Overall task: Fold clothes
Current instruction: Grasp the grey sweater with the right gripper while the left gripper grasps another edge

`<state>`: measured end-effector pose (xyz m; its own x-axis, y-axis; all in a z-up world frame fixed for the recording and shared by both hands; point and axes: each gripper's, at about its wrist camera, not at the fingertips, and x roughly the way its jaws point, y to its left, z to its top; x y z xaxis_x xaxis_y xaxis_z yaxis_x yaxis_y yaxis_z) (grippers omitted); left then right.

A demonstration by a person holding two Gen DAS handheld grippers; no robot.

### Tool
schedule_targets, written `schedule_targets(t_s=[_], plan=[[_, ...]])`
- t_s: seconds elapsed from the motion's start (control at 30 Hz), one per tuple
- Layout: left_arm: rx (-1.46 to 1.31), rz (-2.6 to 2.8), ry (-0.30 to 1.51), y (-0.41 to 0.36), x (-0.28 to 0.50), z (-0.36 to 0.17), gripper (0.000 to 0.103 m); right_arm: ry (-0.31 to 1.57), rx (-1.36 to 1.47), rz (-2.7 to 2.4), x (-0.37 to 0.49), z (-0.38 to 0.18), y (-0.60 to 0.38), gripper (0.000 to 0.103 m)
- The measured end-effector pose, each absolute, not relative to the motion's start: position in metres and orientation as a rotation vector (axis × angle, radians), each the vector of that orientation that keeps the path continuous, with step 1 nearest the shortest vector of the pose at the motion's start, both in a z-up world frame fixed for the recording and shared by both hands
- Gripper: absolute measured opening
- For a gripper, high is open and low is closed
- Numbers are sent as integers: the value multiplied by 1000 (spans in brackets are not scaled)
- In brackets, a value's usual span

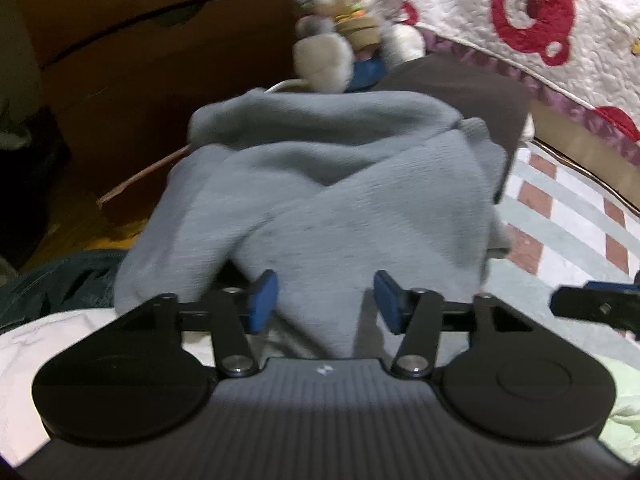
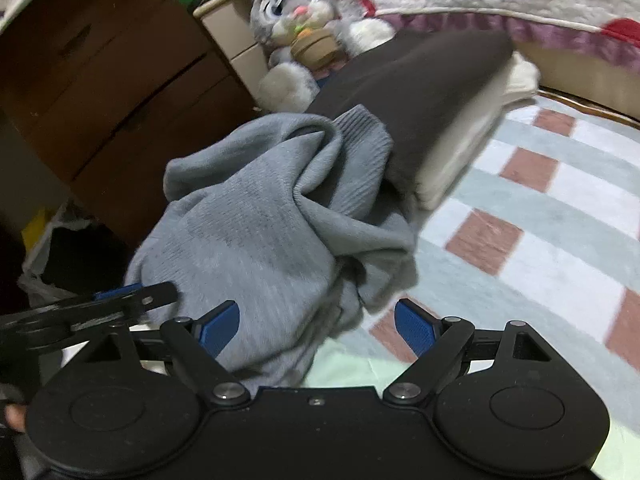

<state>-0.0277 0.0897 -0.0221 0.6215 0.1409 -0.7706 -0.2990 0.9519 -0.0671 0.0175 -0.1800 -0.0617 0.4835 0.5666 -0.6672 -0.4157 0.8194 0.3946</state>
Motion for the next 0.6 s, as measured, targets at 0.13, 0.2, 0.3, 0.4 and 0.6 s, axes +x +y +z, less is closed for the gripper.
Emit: schedule_targets(t_s=[0.13,0.2,0.3,0.4,0.6], plan=[[-369,213,867,125,-35,-26,56,768,-9,630,33,-58,-144,89],[-409,222,883,137,-36,-30,57,679,-123,673,39,-59,-126,90],[-482,197,903,148,-39,-38,61,695,-123,715,66,-76,-109,91],[-570,145,918,154,-31,-50,70,780,-23,731,94,-100,-103,87],[-345,77,881,116,-18,-52,47,850,279,801,84,-107,-121,12]])
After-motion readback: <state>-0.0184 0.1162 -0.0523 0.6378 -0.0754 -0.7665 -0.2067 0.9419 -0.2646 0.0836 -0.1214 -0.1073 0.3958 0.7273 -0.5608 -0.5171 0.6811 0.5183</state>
